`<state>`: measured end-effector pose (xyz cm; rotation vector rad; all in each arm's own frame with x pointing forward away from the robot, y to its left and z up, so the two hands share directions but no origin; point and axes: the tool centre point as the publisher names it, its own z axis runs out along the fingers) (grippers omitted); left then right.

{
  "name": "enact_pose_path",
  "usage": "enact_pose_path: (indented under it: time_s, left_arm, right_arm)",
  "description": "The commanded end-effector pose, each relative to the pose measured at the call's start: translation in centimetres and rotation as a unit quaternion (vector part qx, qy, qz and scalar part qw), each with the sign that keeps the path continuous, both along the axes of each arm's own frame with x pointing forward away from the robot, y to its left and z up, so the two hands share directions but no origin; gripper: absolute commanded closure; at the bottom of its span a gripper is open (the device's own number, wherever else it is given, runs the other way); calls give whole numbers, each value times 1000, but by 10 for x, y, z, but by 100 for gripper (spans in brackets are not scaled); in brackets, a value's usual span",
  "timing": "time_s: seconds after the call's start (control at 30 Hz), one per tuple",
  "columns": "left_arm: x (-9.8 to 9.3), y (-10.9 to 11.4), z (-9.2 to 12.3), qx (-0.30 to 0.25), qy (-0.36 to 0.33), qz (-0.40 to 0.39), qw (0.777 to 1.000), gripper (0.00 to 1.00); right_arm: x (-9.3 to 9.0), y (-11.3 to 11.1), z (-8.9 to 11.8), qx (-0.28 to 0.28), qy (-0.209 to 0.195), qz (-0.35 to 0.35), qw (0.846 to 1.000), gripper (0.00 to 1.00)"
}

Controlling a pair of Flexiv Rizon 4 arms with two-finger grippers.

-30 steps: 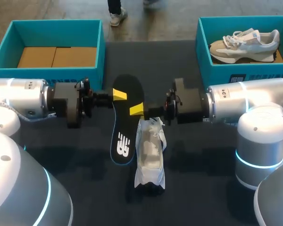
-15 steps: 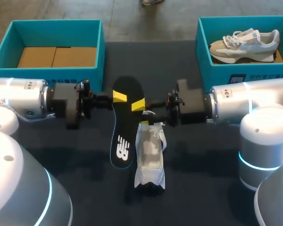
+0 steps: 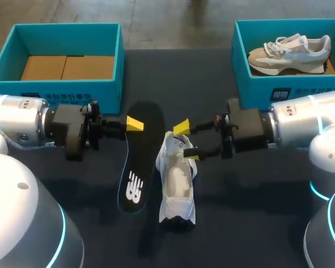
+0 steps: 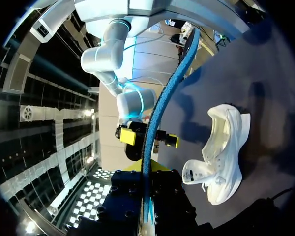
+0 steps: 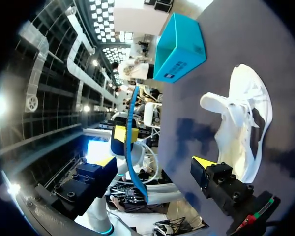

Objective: Take the shoe out of the shoebox, open the shoe tongue, remove and reinsert the insole, then place the shoe into the shoebox

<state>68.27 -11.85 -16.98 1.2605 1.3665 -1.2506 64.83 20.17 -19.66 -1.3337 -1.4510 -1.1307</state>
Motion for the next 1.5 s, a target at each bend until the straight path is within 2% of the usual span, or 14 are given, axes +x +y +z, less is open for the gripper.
enact_pose_path:
  time_s: [0.03,0.33,0.6,0.77,0.83,1.5]
  left_arm:
    - [-18,4,5,12,6,-6,1000,100]
    - [-61,0,-2,41,46,-53,997,100]
    - [-102,-8,-13,46,91,-68,992,100]
    - [-119,-13,-18,40,108,-61,991,100]
    - [-124,-15,-19,39,118,-61,990,100]
    - [-126,-19,-22,38,118,-65,990,100]
  right_arm:
    - [-15,-38,4,-9,1,19,1000,0]
    - [-33,-70,-10,-41,3,81,996,0]
    - [-51,-90,-12,-76,-28,124,989,0]
    - [-62,-102,-15,-94,-58,144,983,0]
    - [-68,-108,-18,-118,-53,136,982,0]
    - [-68,-108,-18,-126,-60,144,980,0]
